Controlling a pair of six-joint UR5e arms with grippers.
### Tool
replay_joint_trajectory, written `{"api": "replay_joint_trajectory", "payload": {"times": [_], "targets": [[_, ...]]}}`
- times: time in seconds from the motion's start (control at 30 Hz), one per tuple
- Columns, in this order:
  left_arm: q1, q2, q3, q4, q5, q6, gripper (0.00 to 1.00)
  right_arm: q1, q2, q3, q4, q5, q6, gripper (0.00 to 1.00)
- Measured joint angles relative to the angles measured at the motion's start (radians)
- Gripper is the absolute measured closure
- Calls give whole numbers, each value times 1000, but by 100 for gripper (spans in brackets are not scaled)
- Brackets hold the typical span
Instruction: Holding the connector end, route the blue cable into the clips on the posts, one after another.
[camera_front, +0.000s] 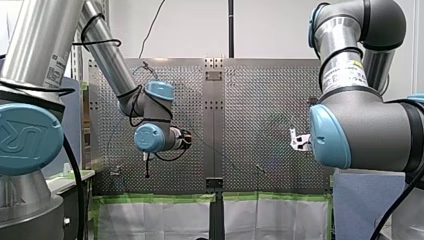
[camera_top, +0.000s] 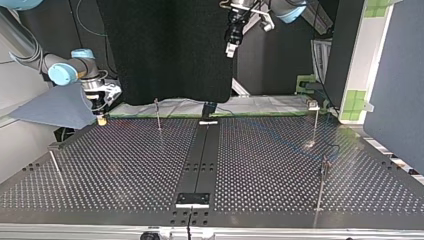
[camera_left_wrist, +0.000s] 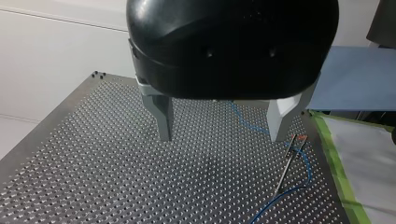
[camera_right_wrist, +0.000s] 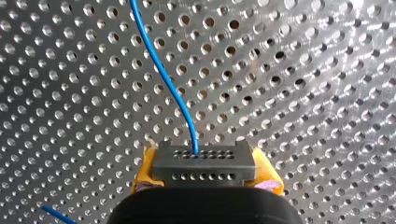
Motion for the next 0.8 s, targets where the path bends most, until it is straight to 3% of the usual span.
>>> {"api": "replay_joint_trajectory", "payload": {"times": [0.2, 0.8], "targets": [[9, 0, 0, 1, 19, 3, 0, 5, 0, 2, -6, 0, 4, 100], [10, 0, 0, 1, 21, 3, 0, 5, 0, 2, -6, 0, 4, 100]]}}
